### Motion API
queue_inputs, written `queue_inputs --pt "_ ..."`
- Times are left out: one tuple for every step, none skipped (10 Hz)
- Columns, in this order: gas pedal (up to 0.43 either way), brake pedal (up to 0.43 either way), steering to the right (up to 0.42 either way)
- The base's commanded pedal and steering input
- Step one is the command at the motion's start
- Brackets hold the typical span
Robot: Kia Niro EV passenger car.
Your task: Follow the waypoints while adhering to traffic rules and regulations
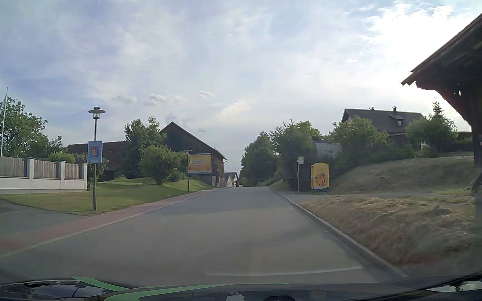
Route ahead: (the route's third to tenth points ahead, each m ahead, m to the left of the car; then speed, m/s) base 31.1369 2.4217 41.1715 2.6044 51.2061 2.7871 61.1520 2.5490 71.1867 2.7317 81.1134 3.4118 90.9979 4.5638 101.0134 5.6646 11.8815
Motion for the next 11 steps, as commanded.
queue_inputs --pt "0.177 0.000 -0.002" --pt "0.177 0.000 0.000" --pt "0.177 0.000 0.000" --pt "0.177 0.000 0.000" --pt "0.157 0.000 0.000" --pt "0.157 0.000 0.000" --pt "0.157 0.000 0.000" --pt "0.157 0.000 0.001" --pt "0.157 0.000 0.002" --pt "0.157 0.000 0.004" --pt "0.157 0.000 0.004"
